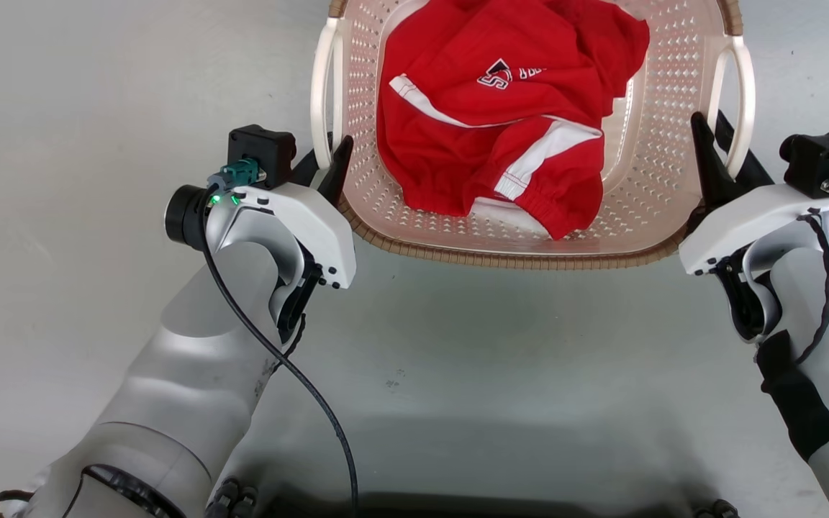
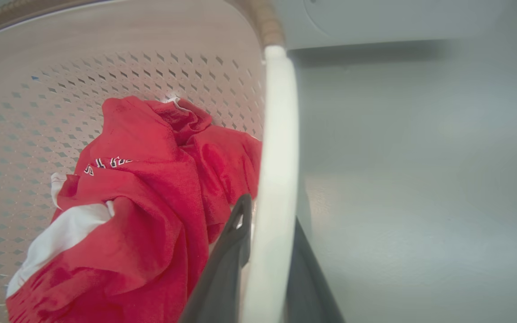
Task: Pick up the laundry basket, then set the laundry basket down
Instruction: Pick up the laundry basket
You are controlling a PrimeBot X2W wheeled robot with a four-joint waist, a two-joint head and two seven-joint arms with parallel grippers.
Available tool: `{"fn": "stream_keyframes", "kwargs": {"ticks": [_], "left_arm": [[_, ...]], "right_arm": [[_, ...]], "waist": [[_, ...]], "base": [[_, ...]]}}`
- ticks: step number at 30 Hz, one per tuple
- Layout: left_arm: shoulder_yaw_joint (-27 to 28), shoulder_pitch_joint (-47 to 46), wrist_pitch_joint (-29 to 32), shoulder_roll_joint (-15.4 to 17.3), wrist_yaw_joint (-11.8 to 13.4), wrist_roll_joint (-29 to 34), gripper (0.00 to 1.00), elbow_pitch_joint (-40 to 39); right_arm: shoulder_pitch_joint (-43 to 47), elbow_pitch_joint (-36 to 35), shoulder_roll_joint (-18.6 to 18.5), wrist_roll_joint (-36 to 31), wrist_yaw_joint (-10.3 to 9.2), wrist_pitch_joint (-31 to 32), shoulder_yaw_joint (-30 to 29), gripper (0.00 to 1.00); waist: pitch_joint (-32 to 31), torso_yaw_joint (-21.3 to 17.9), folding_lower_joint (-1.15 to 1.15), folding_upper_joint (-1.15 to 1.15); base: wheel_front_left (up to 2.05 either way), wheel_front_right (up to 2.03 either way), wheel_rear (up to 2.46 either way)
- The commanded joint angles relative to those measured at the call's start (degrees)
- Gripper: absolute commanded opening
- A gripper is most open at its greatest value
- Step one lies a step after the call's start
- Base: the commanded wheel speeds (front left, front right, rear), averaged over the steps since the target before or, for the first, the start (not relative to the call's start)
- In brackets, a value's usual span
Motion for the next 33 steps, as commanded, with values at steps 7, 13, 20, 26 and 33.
{"fn": "stream_keyframes", "kwargs": {"ticks": [7,13,20,26,33], "left_arm": [[-2.32,1.26,0.06,2.96,-0.17,-3.16,0.00,2.74],[-4.40,2.43,1.46,4.01,-0.18,-6.26,0.00,3.68],[-6.09,3.96,3.71,5.09,-0.18,-9.13,0.00,4.36],[-7.33,6.13,5.50,5.97,-0.18,-11.79,0.00,4.96],[-8.41,8.90,7.81,6.77,-0.18,-14.56,0.00,5.65]], "right_arm": [[0.28,5.14,-0.69,3.58,0.45,-0.36,4.47,0.00],[-1.01,9.07,-0.69,7.31,0.45,-0.36,8.98,0.00],[-1.99,13.67,-0.69,11.94,0.45,-0.09,14.63,0.00],[-2.11,16.58,-0.69,16.52,0.45,1.13,20.32,0.00],[-1.33,18.30,-0.69,21.71,0.45,3.37,25.70,0.00]], "waist": [[-2.55,-0.77,-0.01,0.00],[-5.29,-1.51,-0.01,0.00],[-8.30,-2.07,-0.01,0.00],[-11.88,-2.54,-0.01,0.00],[-16.83,-2.89,-0.01,0.00]], "base": [[0.00,0.00,0.00],[0.00,0.00,0.00],[0.00,0.00,0.00],[0.00,0.00,0.00],[0.00,0.00,0.00]]}}
